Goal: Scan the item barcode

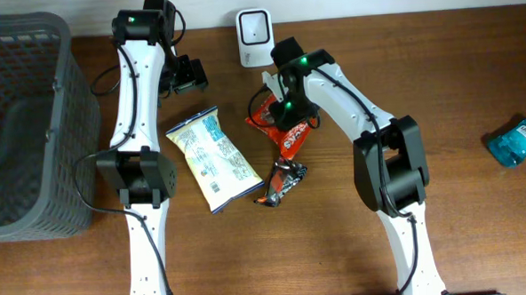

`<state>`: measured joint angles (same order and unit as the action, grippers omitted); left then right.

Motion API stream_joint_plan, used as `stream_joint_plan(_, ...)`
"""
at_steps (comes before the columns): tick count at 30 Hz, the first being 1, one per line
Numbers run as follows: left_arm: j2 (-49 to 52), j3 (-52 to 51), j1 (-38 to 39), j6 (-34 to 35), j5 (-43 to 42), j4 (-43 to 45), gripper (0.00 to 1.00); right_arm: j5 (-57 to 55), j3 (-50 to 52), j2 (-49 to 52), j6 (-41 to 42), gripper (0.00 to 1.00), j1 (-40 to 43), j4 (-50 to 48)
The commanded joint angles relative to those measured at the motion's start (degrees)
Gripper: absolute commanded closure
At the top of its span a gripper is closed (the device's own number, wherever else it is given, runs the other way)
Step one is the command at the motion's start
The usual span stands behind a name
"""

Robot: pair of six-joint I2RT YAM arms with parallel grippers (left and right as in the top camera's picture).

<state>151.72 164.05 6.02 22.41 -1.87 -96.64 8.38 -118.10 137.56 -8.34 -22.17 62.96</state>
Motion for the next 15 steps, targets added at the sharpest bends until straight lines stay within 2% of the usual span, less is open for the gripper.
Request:
stream_joint_plan(1,-0.4,0.8,-0.1,0.9,0.6,-0.1,0.01,-0.9,-7.2,-1.2,2.0,0.6,-0.3,4.4)
stream_joint_plan(2,-0.4,0.8,-0.1,0.9,0.6,-0.1,0.01,-0.8,-9.7,-1.2,2.0,0.67,-0.3,6.5)
stream_joint_plan(3,-0.4,0.8,-0.1,0.9,0.6,-0.1,0.01,0.6,-13.4,-1.2,2.0,0.81,-0.2,9.5)
stream_joint_plan(5,-0.4,0.8,-0.1,0.9,0.6,-0.1,0.01,1.5,-16.6,-1.2,2.0,0.83,0.1,11.5)
stream_joint_plan(6,-0.4,0.8,-0.1,0.9,0.6,-0.1,0.01,1.5,-17.3,-1.2,1.9,0.7,0.2,11.6)
stream_joint_plan(7,-0.4,0.8,-0.1,0.9,0.6,-0.1,0.01,1.5,-17.2,-1.2,1.7,0.63,0.1,11.7)
stream_joint_plan(9,-0.4,0.8,-0.1,0.9,0.6,-0.1,0.01,1.5,-16.3,-1.0,0.0,0.61,-0.7,11.6)
stream_joint_plan(10,-0.4,0.8,-0.1,0.9,0.6,-0.1,0.01,1.4,-15.4,-0.8,-2.0,0.54,-1.4,11.6)
stream_joint_plan(11,-0.4,0.8,-0.1,0.9,0.6,-0.1,0.01,-1.9,-13.8,-0.3,-2.8,0.43,-2.2,10.7)
stream_joint_plan(13,-0.4,0.8,-0.1,0.9,0.6,-0.1,0.01,-8.1,-10.3,0.0,-2.8,0.36,-3.0,7.6)
stream_joint_plan(15,-0.4,0.8,-0.1,0.9,0.6,-0.1,0.01,-8.7,-5.5,0.0,-2.8,0.37,-3.4,3.5)
